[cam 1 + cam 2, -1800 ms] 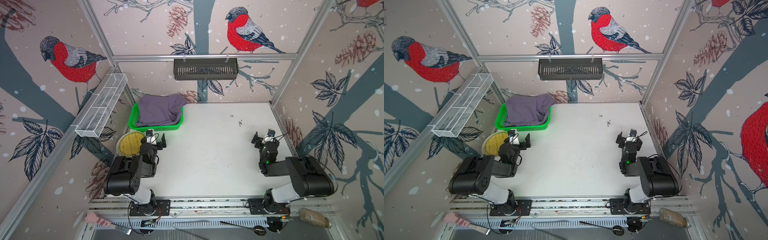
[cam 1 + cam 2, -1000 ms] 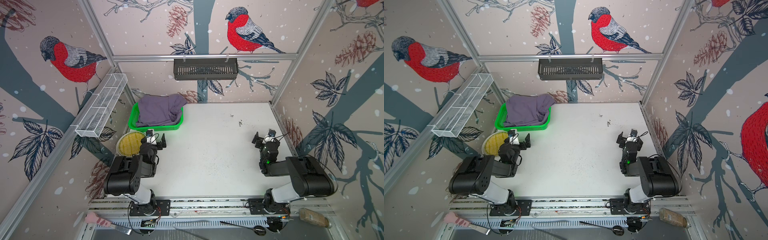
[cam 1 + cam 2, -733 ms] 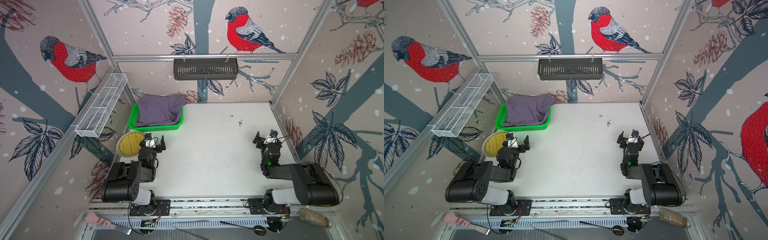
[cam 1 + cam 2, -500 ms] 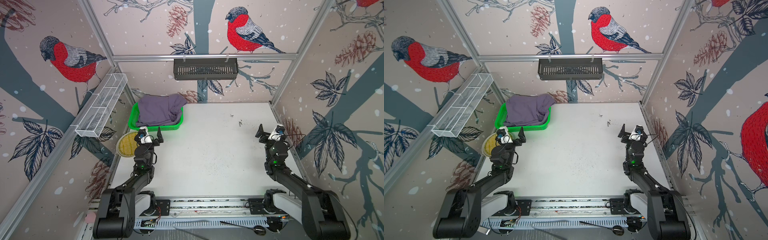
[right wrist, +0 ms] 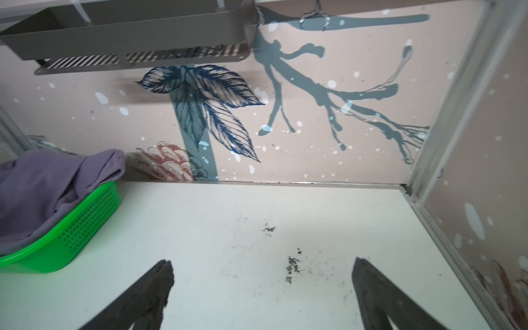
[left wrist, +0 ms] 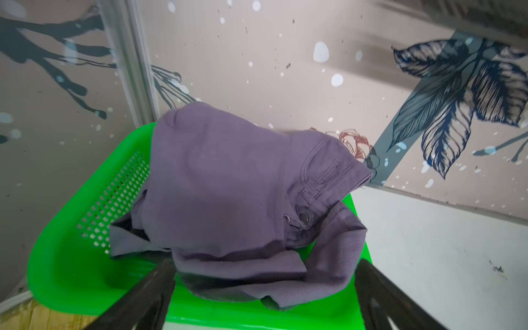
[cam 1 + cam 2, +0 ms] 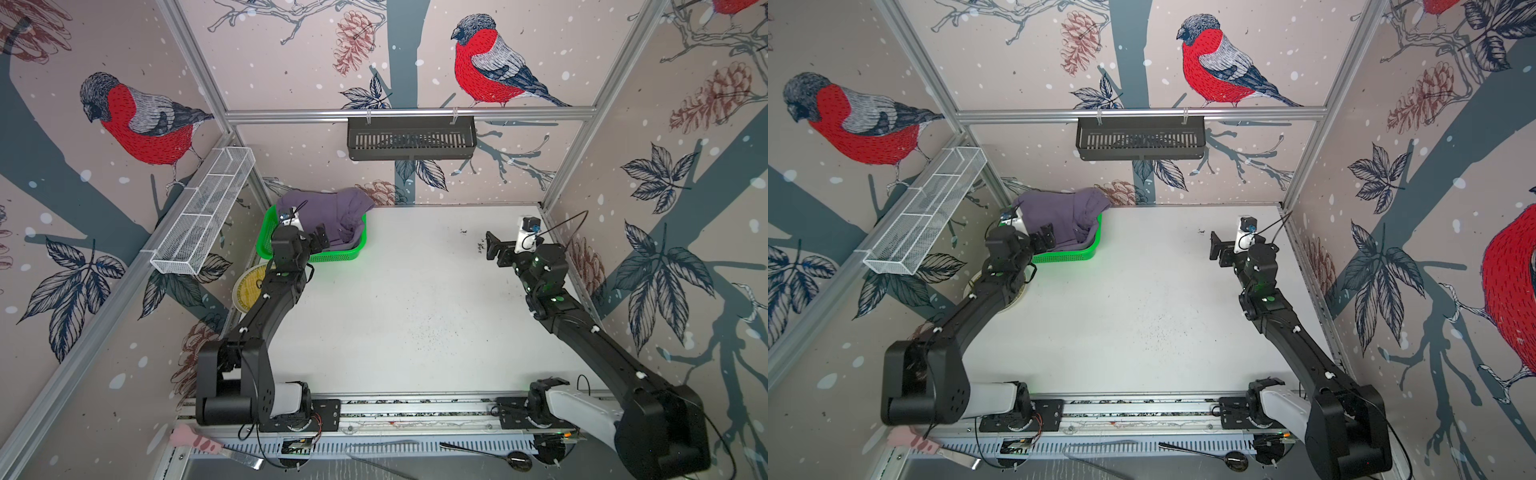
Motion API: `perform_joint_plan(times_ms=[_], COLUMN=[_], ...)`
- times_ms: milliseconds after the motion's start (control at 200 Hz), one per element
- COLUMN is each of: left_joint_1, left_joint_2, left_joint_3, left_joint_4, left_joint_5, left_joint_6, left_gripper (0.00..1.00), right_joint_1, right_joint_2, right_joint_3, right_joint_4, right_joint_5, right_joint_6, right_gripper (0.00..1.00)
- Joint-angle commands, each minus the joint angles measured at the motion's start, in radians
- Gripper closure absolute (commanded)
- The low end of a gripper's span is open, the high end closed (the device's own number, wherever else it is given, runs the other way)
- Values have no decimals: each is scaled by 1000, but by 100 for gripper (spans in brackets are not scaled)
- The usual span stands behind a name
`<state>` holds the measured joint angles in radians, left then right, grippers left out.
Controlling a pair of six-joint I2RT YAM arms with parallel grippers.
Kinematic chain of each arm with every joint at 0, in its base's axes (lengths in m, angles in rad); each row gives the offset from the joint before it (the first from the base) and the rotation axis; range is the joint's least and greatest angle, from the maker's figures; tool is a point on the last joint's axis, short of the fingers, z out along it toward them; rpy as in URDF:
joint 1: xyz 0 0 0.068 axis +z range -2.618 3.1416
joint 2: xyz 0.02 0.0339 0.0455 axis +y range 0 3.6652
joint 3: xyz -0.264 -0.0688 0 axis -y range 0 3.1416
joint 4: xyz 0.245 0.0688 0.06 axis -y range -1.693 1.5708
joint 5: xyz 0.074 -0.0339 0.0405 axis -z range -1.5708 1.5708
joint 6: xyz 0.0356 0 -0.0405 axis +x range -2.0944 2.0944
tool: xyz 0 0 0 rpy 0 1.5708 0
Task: Fold and stack the trousers
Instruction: Pick up the trousers from the basket.
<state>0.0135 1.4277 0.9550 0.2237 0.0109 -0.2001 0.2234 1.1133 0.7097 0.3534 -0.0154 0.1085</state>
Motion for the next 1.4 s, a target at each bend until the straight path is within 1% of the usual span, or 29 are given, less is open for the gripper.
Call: perform_joint_plan(times_ms=[0, 65, 205, 265, 410, 510, 650, 785, 890, 1031, 1146, 1216, 1316, 1366, 1396], left_joint_1=[20, 26, 26, 26, 17, 6, -5, -27, -32, -55, -63, -63, -68, -72, -74], left_joint_2=[108, 175, 317, 386, 579, 673, 788, 888, 958, 1041, 1083, 1099, 1126, 1145, 1154], left_joint_3=[175, 272, 399, 465, 687, 765, 876, 992, 1076, 1179, 1221, 1220, 1223, 1232, 1241], left_joint_4=[-260, -334, -372, -397, -525, -532, -559, -610, -658, -755, -803, -805, -806, -815, -823], left_joint_5=[60, 134, 239, 248, 285, 266, 293, 250, 207, 62, -34, -38, -28, -32, -36], left_joint_6=[58, 96, 134, 147, 146, 140, 117, 122, 99, 100, 91, 85, 80, 85, 85], left_gripper=[2, 2, 2, 2, 2, 2, 2, 2, 2, 2, 2, 3, 8, 13, 18], right_joint_1=[37, 60, 81, 81, 83, 83, 83, 81, 80, 82, 81, 81, 81, 81, 81], right_joint_2=[44, 69, 105, 117, 131, 131, 119, 113, 122, 133, 135, 161, 167, 171, 172], right_joint_3=[70, 100, 123, 131, 148, 147, 126, 100, 100, 96, 100, 102, 102, 102, 100], right_joint_4=[-139, -172, -183, -183, -199, -207, -217, -208, -213, -209, -208, -208, -205, -206, -205], right_joint_5=[-60, -75, -83, -82, -105, -108, -105, -98, -100, -102, -109, -112, -111, -108, -107], right_joint_6=[-18, -25, -14, 9, 24, 24, 25, 31, 31, 37, 39, 39, 39, 39, 41], right_gripper=[0, 0, 0, 0, 0, 0, 0, 0, 0, 0, 0, 0, 0, 0, 0])
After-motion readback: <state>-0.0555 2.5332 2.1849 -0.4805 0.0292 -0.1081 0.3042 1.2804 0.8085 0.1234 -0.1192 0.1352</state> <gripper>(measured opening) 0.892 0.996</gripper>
